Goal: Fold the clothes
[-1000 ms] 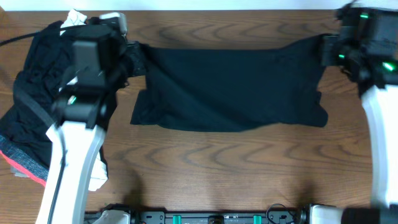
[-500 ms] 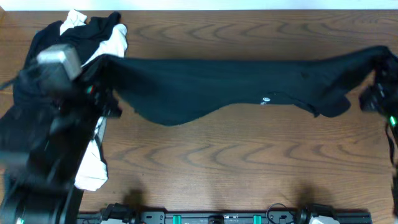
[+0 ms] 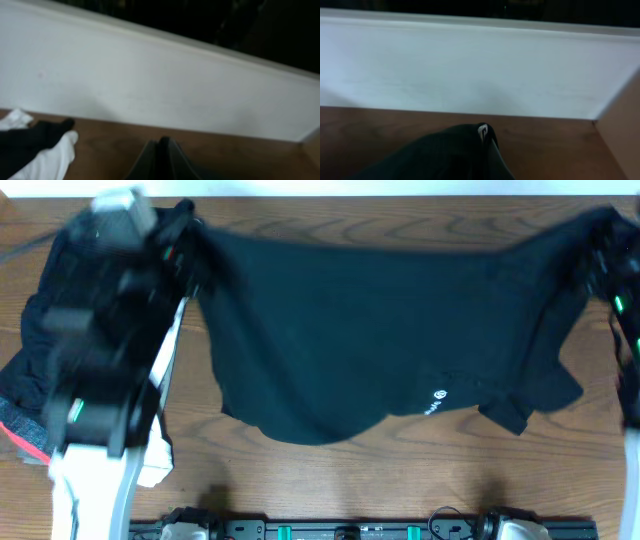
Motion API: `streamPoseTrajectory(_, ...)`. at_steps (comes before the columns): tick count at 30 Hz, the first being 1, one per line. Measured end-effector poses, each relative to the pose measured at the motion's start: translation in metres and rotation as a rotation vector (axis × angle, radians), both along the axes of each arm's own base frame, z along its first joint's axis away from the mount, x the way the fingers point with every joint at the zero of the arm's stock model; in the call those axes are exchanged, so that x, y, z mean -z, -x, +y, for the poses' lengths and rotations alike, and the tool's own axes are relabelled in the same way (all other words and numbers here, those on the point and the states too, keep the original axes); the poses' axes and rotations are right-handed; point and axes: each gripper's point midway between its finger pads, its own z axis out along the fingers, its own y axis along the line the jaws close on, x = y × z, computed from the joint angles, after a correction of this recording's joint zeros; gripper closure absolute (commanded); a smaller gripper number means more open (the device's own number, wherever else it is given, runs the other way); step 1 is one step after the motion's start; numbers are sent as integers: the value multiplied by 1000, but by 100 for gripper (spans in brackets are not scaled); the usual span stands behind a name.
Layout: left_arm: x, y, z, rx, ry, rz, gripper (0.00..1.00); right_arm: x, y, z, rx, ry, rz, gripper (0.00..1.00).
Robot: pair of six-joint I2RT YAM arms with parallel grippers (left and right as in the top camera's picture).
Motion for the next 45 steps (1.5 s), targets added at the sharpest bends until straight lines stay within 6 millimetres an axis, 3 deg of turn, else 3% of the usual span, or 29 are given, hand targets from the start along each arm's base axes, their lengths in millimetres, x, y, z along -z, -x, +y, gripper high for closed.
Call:
streamPoseTrajectory(5,23,-87,-8,-6,13,-86,94,19,-95,-11,-21,42,-111,99)
streamPoseTrajectory(7,30,-112,-8,-12,24,-126,94,20,-126,-11,-47,53,-194,99)
streamPoseTrajectory(9,42,-128,-8,-11,40,-123,94,20,-146,-7,-90,47,-268,99)
streamPoseTrajectory(11,43,-136,-10,-2,49,-123,94,18,-152,-2,-124,29,-305,99)
streamPoseTrajectory(12,38,-138,-10,1,49,-131,94,15,-152,-1,-136,21,-319,99)
streamPoseTrajectory(15,-9,-133,-12,15,49,-221,94,-5,-147,0,-166,6,-353,99)
streamPoseTrajectory(18,-74,-111,-12,33,21,-339,94,-42,-138,-6,-173,11,-402,99)
streamPoseTrajectory(20,-102,-93,-14,55,3,-383,94,-59,-130,-10,-171,18,-419,99)
streamPoseTrajectory(23,-113,-74,-16,79,-17,-362,94,-64,-119,-12,-175,11,-386,99)
streamPoseTrajectory(25,-94,-72,-17,90,-29,-265,94,-48,-114,-11,-179,-2,-295,99)
streamPoseTrajectory(27,-60,-76,-18,99,-46,-135,94,-19,-112,-9,-188,-14,-177,99)
streamPoseTrajectory(33,85,-99,-22,131,-93,319,94,68,-110,-7,-216,-16,119,99)
streamPoseTrajectory(37,174,-91,-22,149,-119,610,94,118,-105,-6,-231,-41,284,99)
streamPoseTrajectory(41,221,-72,-20,162,-134,798,94,167,-93,-3,-243,-89,452,99)
streamPoseTrajectory(45,237,-51,-18,168,-138,911,94,203,-70,3,-251,-143,618,99)
